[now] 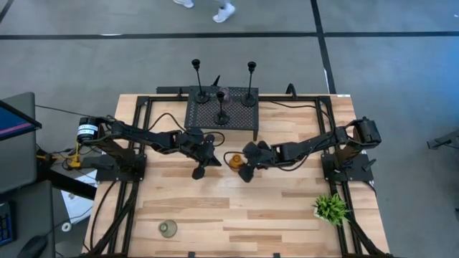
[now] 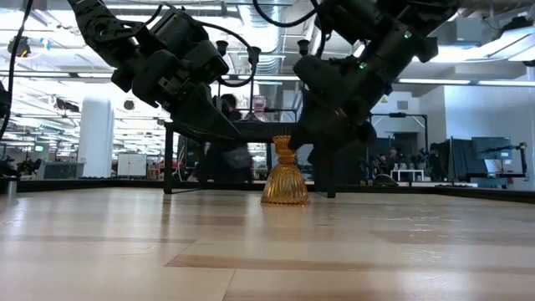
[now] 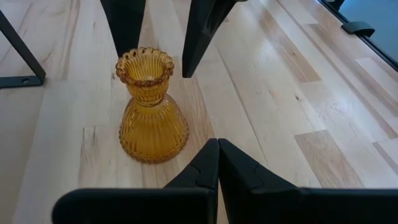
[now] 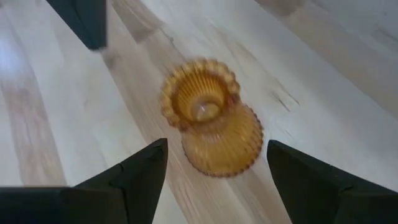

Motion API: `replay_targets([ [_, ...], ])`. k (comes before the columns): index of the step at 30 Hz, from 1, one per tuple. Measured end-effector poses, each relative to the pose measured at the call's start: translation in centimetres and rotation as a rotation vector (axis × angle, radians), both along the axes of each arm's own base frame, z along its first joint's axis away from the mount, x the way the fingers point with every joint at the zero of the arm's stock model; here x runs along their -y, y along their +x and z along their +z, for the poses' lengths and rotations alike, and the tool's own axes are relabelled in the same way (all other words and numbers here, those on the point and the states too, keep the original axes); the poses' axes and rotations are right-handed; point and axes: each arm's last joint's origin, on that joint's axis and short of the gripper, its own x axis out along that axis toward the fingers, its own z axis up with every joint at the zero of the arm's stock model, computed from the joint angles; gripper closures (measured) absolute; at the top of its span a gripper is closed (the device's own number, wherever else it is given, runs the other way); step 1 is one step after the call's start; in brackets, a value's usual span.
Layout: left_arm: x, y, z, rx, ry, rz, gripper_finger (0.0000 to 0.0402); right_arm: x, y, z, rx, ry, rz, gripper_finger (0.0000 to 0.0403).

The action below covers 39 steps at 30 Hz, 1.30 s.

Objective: Pick & Place candle stick holders
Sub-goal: Put the orange glass candle holder on the shelf

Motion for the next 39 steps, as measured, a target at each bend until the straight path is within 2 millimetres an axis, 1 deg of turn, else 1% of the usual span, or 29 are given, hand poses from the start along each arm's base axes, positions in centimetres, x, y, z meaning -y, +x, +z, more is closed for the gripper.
replay_targets([
  [12, 0.0, 0.0, 0.0, 0.000, 0.000, 0.000, 0.0395, 0.8, 0.7, 0.3, 0.071, -0.010, -0.006, 0.0137],
  [15, 0.0, 0.0, 0.0, 0.000, 0.000, 0.000, 0.0395, 0.7, 1.0, -0.4, 0.074, -0.003, 0.001, 0.0137],
  [17, 0.0, 0.0, 0.0, 0.000, 0.000, 0.000, 0.0395, 0.5, 1.8, -0.8, 0.118, 0.025, 0.026, 0.0137],
  [20, 0.0, 0.0, 0.0, -0.001, 0.000, 0.000, 0.0395, 0.4, 2.1, -2.9, 0.072, 0.033, 0.040, 0.0137],
  [22, 0.0, 0.0, 0.0, -0.002, 0.000, 0.000, 0.0395, 0.3, 2.7, -3.7, 0.068, 0.030, 0.044, 0.0137],
  [28, 0.0, 0.0, 0.0, -0.003, 0.000, 0.000, 0.0395, 0.2, 3.3, -3.9, 0.065, 0.029, 0.071, 0.0137],
  [34, 0.0, -0.1, -0.1, -0.013, -0.001, 0.000, 0.0395, 0.1, 4.0, -3.0, 0.094, -0.008, 0.114, 0.0137],
  [36, 0.0, -0.1, -0.4, -0.043, 0.004, 0.017, 0.0395, 0.0, 4.2, -2.7, 0.099, -0.030, 0.138, 0.0137],
  [39, -0.3, 0.1, -1.3, -0.085, 0.061, 0.080, 0.0395, 0.0, 4.4, -2.4, 0.100, -0.055, 0.165, 0.0137],
])
